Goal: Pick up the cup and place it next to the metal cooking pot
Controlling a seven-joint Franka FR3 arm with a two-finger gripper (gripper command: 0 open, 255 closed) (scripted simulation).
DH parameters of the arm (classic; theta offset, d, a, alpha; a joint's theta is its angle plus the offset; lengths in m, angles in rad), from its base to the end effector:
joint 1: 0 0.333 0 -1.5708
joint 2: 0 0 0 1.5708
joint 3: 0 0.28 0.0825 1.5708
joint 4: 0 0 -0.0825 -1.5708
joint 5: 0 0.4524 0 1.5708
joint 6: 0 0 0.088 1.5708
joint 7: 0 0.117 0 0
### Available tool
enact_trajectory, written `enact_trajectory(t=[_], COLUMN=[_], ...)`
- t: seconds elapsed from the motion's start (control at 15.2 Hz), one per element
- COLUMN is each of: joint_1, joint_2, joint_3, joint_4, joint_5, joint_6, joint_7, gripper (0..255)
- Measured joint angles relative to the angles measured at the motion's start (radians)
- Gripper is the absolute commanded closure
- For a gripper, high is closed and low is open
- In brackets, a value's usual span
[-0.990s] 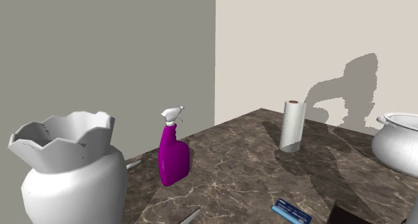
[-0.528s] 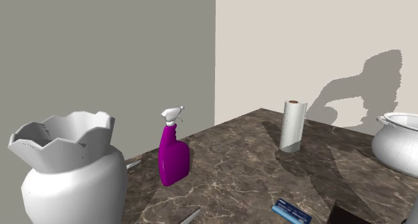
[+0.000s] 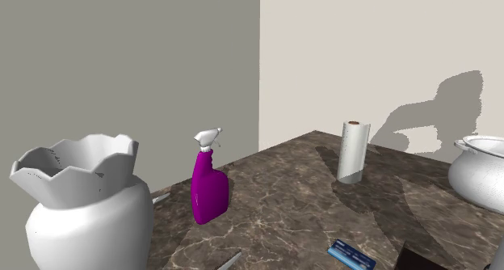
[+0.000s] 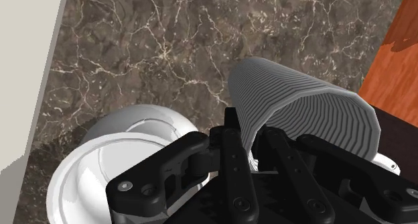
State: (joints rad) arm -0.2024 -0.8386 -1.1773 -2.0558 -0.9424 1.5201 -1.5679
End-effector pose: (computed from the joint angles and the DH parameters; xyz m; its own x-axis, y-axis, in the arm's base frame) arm -0.0599 -0.5545 0.4527 0.8987 0.3988 -0.1825 0.3848 -0.9166 -0.1085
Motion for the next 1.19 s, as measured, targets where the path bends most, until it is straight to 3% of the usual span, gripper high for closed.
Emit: enact_trajectory(t=[1.19], joint_1=[0.019], joint_2=[-0.038], joint_3=[-0.153], joint_4=[-0.152], joint_5=[-0.112], joint_6=[0.166], joint_7=[0.075], gripper=[255])
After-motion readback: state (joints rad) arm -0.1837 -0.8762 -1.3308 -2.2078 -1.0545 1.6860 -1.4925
